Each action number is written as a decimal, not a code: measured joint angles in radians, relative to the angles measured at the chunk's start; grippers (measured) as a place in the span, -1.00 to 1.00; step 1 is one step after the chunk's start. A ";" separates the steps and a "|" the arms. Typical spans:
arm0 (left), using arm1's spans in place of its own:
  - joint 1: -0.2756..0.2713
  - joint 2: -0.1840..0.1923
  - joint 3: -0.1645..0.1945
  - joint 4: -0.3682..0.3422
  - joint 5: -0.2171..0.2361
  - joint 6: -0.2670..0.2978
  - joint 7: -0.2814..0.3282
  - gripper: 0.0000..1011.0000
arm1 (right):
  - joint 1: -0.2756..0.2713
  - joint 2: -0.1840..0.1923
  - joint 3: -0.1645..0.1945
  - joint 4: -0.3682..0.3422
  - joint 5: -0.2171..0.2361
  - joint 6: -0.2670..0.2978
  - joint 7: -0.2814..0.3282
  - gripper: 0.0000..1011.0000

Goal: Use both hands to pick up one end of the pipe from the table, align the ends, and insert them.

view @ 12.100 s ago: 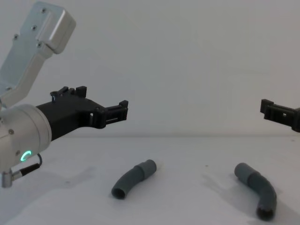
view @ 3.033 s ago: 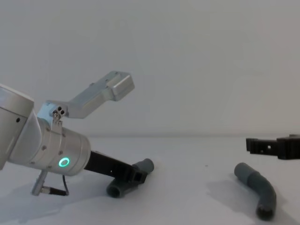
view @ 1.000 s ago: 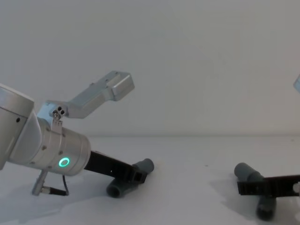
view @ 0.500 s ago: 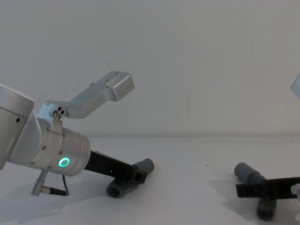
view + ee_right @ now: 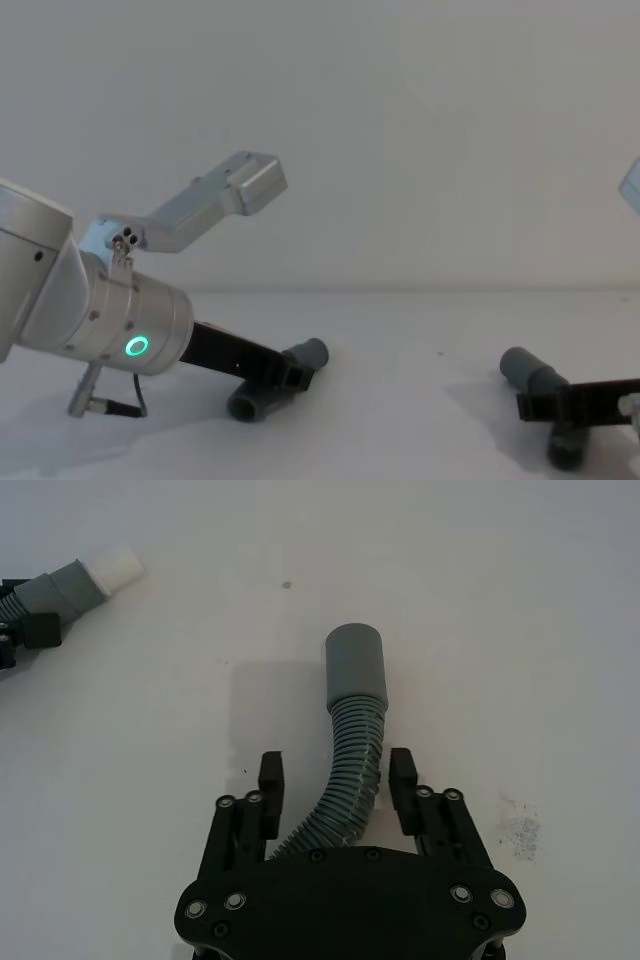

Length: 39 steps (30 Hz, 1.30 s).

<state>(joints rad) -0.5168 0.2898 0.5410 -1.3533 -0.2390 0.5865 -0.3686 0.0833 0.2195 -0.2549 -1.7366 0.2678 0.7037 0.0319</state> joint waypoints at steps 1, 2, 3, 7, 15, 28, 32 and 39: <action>0.000 0.000 0.000 0.000 0.000 0.000 0.000 -0.32 | 0.000 0.000 0.000 0.000 0.000 0.000 0.000 0.16; 0.000 0.000 0.000 0.000 0.000 0.000 0.000 -0.32 | 0.000 0.000 0.000 0.000 0.000 0.000 0.000 0.14; 0.000 0.000 0.000 0.000 0.000 0.000 0.000 -0.32 | 0.000 -0.001 0.000 0.000 0.000 0.000 0.000 0.08; 0.000 0.000 0.000 0.000 0.000 0.000 0.000 -0.32 | 0.001 -0.001 0.001 0.001 -0.001 0.001 0.001 -0.15; 0.000 0.000 0.000 0.000 0.000 0.000 0.000 -0.32 | 0.001 -0.002 0.001 0.001 -0.001 0.001 0.002 -0.60; 0.000 0.000 0.000 0.000 0.000 0.000 0.000 -0.32 | 0.001 -0.002 0.001 0.001 -0.001 0.002 0.002 -0.75; -0.002 -0.002 0.001 0.003 0.003 0.000 0.000 -0.32 | 0.001 -0.002 0.001 0.001 -0.001 0.002 0.002 -0.75; -0.023 -0.018 0.019 0.017 0.027 0.006 0.011 -0.32 | 0.002 0.002 0.001 0.002 0.001 -0.004 0.014 -0.75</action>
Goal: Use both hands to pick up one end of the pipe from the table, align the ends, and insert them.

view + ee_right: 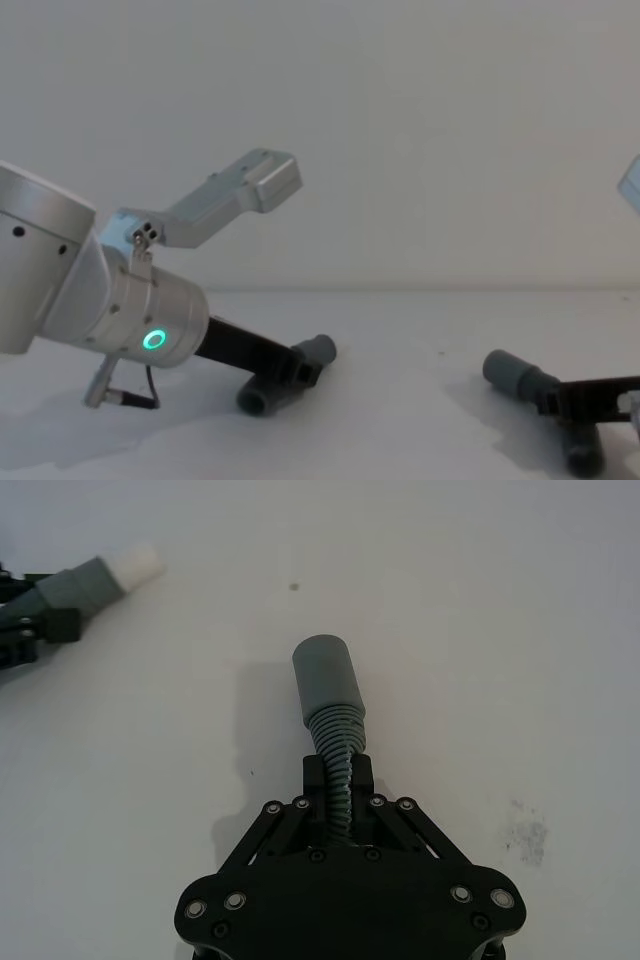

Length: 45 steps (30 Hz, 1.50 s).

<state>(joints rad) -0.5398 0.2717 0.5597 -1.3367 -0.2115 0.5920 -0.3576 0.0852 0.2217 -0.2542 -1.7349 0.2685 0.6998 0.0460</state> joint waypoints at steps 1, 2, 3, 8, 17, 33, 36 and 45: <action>-0.002 -0.002 0.002 0.001 0.002 0.000 0.001 -0.32 | 0.001 0.004 0.000 0.000 0.001 -0.006 0.009 -0.75; -0.005 -0.003 0.004 0.002 0.006 0.000 0.003 -0.32 | 0.002 0.007 0.000 0.000 0.002 -0.010 0.015 -0.75; -0.008 -0.005 0.006 0.003 0.009 -0.001 0.005 -0.32 | 0.003 0.009 0.000 0.000 0.002 -0.015 0.021 -0.75; -0.026 -0.013 0.022 0.004 0.035 -0.010 0.014 -0.32 | 0.011 0.034 0.000 -0.003 0.009 -0.056 0.070 -0.77; -0.059 -0.011 0.052 -0.020 0.077 -0.034 0.007 -0.32 | 0.027 0.098 0.008 -0.018 0.025 -0.149 0.174 -0.77; -0.092 0.075 0.082 -0.090 0.086 -0.056 -0.139 -0.32 | 0.026 0.271 0.020 -0.024 0.025 -0.354 0.374 -0.77; -0.094 0.103 0.085 -0.106 0.077 -0.054 -0.180 -0.32 | 0.023 0.302 0.019 -0.017 0.018 -0.395 0.406 -0.77; -0.096 0.179 0.090 -0.143 0.043 -0.057 -0.293 -0.32 | 0.021 0.371 0.010 0.014 0.008 -0.504 0.491 -0.77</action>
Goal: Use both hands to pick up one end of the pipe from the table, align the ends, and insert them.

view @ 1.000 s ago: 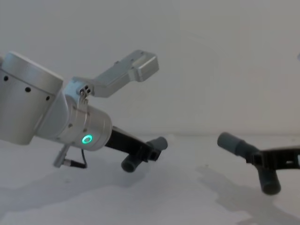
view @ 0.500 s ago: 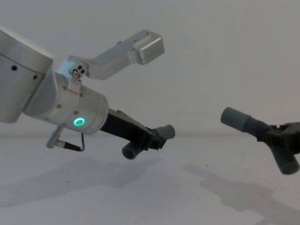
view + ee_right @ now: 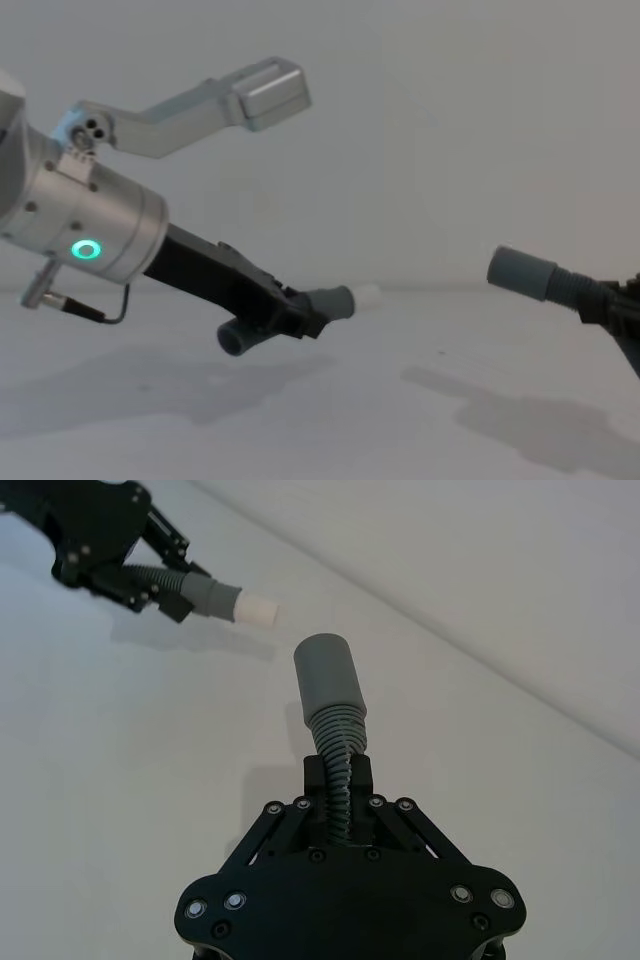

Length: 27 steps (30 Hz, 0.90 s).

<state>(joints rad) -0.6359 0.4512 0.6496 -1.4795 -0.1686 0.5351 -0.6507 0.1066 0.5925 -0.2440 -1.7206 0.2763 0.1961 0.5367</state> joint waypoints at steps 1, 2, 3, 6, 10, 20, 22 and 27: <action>0.000 0.012 0.000 -0.005 -0.005 -0.004 -0.014 -0.32 | 0.001 0.013 -0.002 0.006 0.000 -0.016 0.016 -0.77; -0.001 0.017 0.000 -0.006 -0.008 -0.006 -0.025 -0.32 | 0.002 0.018 -0.004 0.009 0.000 -0.023 0.023 -0.77; -0.001 0.024 0.000 -0.009 -0.011 -0.009 -0.033 -0.32 | 0.002 0.022 -0.005 0.012 0.000 -0.034 0.035 -0.77; -0.004 0.046 0.001 -0.015 -0.026 -0.026 -0.074 -0.32 | 0.007 0.043 -0.012 0.025 0.005 -0.061 0.069 -0.77; -0.010 0.063 0.005 -0.016 -0.036 -0.038 -0.106 -0.32 | 0.016 0.066 -0.021 0.040 0.018 -0.096 0.123 -0.77; -0.043 0.095 0.026 -0.003 -0.073 -0.068 -0.223 -0.32 | 0.044 0.118 -0.049 0.071 0.068 -0.147 0.266 -0.77; -0.054 0.099 0.034 0.003 -0.080 -0.073 -0.252 -0.32 | 0.049 0.127 -0.055 0.074 0.082 -0.152 0.298 -0.77; -0.077 0.107 0.053 0.016 -0.088 -0.077 -0.305 -0.32 | 0.058 0.144 -0.065 0.079 0.109 -0.159 0.347 -0.77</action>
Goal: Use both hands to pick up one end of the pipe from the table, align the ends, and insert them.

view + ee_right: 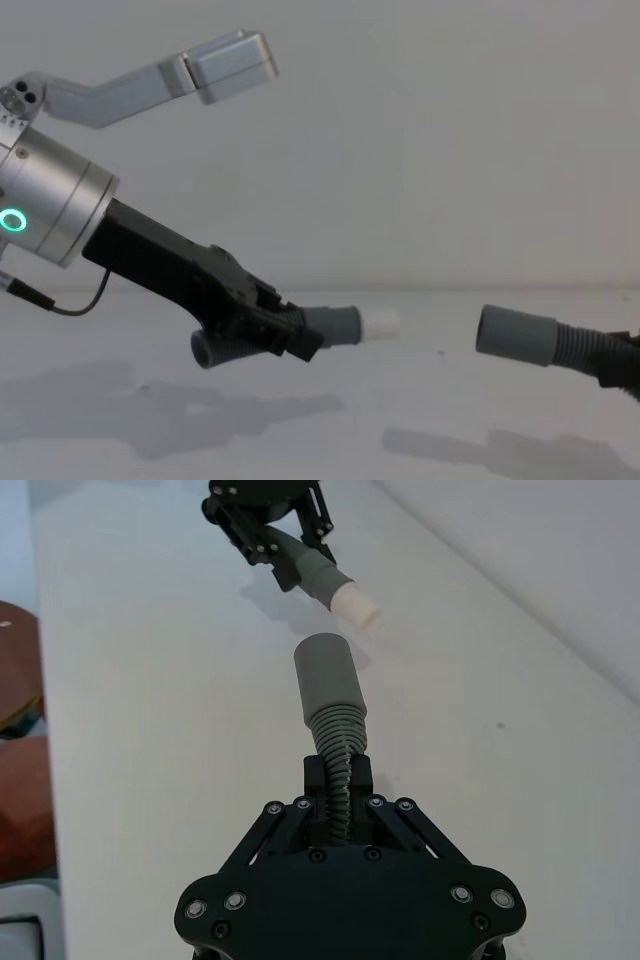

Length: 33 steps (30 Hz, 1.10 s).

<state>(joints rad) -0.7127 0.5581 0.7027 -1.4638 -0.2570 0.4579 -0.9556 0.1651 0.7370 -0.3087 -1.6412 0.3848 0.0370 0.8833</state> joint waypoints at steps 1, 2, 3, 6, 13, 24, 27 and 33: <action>-0.008 0.002 0.008 0.004 -0.002 -0.001 -0.017 -0.32 | 0.001 0.001 -0.001 0.000 0.003 -0.001 0.005 -0.77; -0.012 0.003 0.011 0.006 -0.003 -0.001 -0.029 -0.32 | 0.002 0.004 -0.002 0.001 0.006 -0.002 0.010 -0.77; -0.021 0.005 0.020 0.011 -0.004 -0.002 -0.046 -0.32 | 0.004 0.007 -0.004 0.001 0.012 -0.003 0.020 -0.77; -0.034 0.008 0.031 0.017 -0.006 -0.003 -0.074 -0.32 | 0.006 0.011 -0.006 0.003 0.018 -0.005 0.031 -0.77; -0.072 0.014 0.073 0.037 -0.008 -0.005 -0.154 -0.32 | 0.015 0.022 -0.016 0.006 0.032 -0.007 0.052 -0.77; -0.109 0.020 0.114 0.052 -0.007 -0.009 -0.220 -0.32 | 0.023 0.032 -0.038 0.011 0.026 -0.011 0.057 -0.78; -0.116 0.021 0.122 0.056 -0.007 -0.011 -0.231 -0.32 | 0.024 0.034 -0.045 0.012 0.018 -0.014 0.056 -0.78; -0.127 0.021 0.132 0.063 -0.009 -0.014 -0.245 -0.32 | 0.025 0.037 -0.059 0.013 0.005 -0.020 0.050 -0.78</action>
<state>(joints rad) -0.8400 0.5789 0.8352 -1.4005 -0.2661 0.4437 -1.2002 0.1896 0.7740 -0.3672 -1.6280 0.3901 0.0167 0.9337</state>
